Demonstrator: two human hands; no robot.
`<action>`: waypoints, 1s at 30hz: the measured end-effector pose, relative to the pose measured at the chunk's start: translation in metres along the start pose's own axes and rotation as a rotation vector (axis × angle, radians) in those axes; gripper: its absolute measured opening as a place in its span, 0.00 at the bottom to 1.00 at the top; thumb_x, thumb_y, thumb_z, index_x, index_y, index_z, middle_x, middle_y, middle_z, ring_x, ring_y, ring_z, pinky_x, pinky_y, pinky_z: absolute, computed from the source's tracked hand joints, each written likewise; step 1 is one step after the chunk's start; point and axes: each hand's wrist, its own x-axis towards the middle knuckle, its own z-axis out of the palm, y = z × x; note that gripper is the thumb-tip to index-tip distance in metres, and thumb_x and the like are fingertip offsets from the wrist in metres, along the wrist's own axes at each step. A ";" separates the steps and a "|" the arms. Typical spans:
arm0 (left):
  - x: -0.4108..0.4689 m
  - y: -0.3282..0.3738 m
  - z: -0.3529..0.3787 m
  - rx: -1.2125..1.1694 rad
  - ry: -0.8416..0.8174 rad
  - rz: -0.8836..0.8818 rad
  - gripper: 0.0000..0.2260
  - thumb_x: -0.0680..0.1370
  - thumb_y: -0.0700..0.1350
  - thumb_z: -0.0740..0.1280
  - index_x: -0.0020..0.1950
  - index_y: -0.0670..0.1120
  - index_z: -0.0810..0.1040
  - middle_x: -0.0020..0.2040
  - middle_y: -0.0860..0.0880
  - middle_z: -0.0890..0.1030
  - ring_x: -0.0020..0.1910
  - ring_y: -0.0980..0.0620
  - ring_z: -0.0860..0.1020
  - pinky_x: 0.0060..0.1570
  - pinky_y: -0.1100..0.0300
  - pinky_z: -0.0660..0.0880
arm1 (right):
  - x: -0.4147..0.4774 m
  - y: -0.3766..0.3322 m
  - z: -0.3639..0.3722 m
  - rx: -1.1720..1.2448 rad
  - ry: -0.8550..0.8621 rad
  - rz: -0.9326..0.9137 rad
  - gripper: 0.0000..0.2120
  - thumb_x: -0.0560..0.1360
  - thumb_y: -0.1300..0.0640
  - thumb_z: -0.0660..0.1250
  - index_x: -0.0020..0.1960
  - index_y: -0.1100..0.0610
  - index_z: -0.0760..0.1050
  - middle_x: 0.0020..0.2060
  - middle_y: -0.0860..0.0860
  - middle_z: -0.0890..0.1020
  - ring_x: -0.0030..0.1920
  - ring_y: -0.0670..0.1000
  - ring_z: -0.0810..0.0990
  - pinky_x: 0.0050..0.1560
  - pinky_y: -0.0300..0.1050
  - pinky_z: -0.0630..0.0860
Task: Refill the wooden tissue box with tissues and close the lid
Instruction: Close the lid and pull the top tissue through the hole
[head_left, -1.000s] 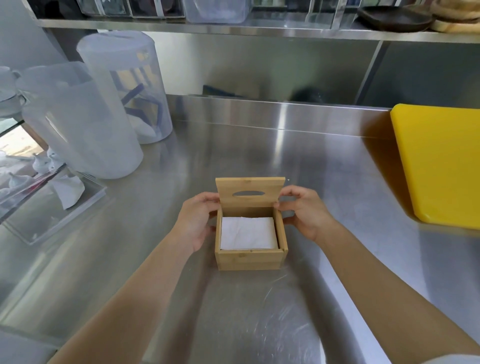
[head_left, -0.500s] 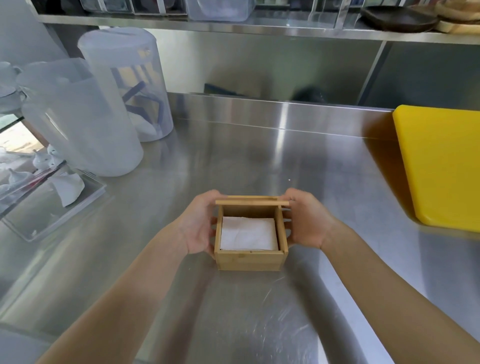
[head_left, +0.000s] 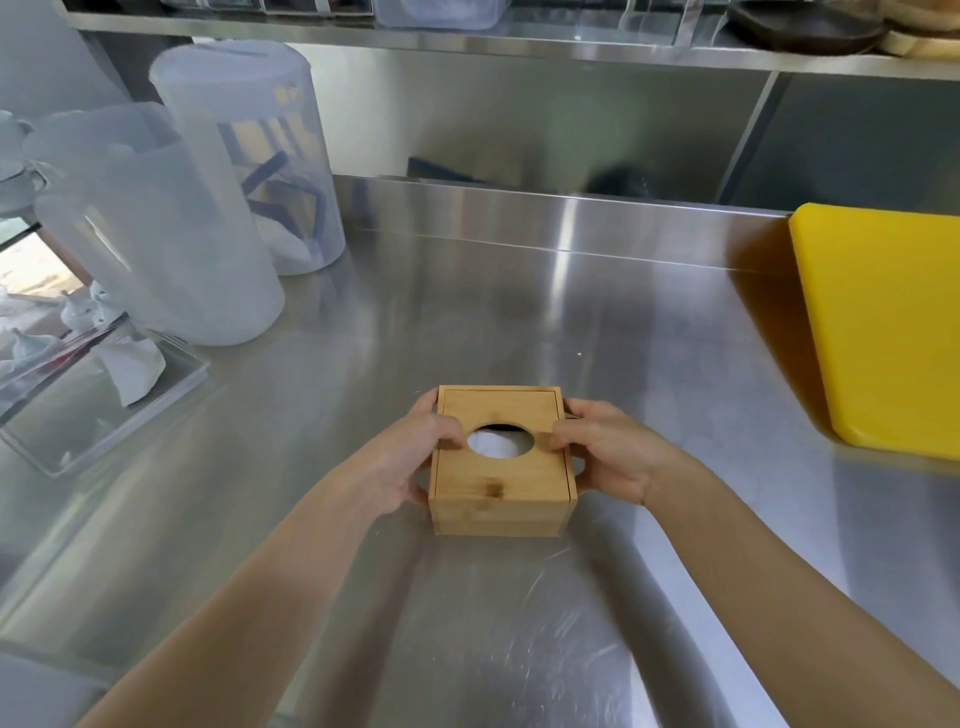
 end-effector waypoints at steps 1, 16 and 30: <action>0.002 -0.005 0.004 0.057 0.056 0.059 0.24 0.73 0.42 0.61 0.67 0.58 0.65 0.58 0.52 0.74 0.54 0.50 0.74 0.51 0.51 0.74 | -0.001 0.001 0.001 -0.003 0.010 -0.007 0.20 0.71 0.71 0.57 0.61 0.60 0.74 0.43 0.52 0.76 0.44 0.50 0.74 0.38 0.51 0.76; 0.008 -0.037 0.014 1.266 0.392 0.662 0.43 0.66 0.73 0.44 0.75 0.51 0.48 0.78 0.52 0.50 0.76 0.51 0.44 0.73 0.55 0.41 | -0.006 0.013 0.017 -0.139 0.175 -0.179 0.16 0.72 0.64 0.61 0.57 0.52 0.75 0.44 0.48 0.79 0.41 0.47 0.76 0.40 0.38 0.72; 0.007 -0.037 0.015 1.189 0.352 0.627 0.44 0.64 0.73 0.44 0.75 0.53 0.50 0.78 0.54 0.49 0.76 0.53 0.43 0.73 0.54 0.51 | -0.005 -0.010 0.038 -1.255 0.103 -0.272 0.19 0.77 0.59 0.53 0.59 0.46 0.76 0.78 0.52 0.48 0.77 0.53 0.41 0.71 0.57 0.46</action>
